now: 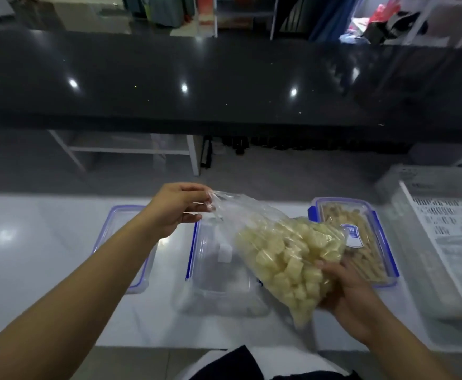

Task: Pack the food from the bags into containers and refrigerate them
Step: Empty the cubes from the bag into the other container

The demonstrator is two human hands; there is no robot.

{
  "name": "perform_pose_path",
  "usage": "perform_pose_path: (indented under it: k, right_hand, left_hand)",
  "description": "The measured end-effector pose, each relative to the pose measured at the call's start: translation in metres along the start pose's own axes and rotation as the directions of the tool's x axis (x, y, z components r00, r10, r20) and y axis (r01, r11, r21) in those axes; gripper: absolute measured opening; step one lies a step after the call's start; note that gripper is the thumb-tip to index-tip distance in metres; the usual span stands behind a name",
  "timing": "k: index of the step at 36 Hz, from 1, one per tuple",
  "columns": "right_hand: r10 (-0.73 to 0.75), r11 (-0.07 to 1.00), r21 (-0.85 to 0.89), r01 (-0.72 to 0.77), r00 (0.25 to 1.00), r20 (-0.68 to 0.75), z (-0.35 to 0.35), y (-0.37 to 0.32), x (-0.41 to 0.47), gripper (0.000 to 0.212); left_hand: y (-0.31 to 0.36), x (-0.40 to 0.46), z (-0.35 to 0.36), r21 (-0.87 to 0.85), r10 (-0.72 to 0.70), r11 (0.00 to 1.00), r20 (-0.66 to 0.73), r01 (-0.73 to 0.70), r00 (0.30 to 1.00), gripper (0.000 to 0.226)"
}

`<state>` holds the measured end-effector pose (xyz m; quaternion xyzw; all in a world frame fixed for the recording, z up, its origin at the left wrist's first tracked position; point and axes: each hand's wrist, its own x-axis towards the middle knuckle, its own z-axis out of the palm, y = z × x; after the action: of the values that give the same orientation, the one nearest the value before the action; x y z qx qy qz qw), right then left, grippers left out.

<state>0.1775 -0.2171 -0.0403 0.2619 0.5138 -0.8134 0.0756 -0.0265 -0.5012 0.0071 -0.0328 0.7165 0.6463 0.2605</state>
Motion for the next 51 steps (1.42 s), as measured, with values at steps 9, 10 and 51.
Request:
perform_pose_path:
  k: [9,10,51]
  right_hand:
    - [-0.013,0.997,-0.072,0.009,0.998,-0.063,0.021,-0.006,-0.003,0.054]
    - [-0.008,0.997,-0.079,0.002,0.997,-0.075,0.024,-0.008,-0.003,0.053]
    - [-0.213,0.649,-0.754,0.099,0.976,-0.054,0.095,0.022,0.003,0.056]
  left_hand:
    - [-0.026,0.033,-0.009,0.555,0.213,0.816,-0.022,-0.165,0.977,0.005]
    - [-0.029,0.037,-0.009,0.613,0.235,0.768,-0.001,-0.185,0.972,0.006]
    - [-0.049,0.06,-0.032,0.381,-0.062,0.924,0.155,-0.002,0.986,0.031]
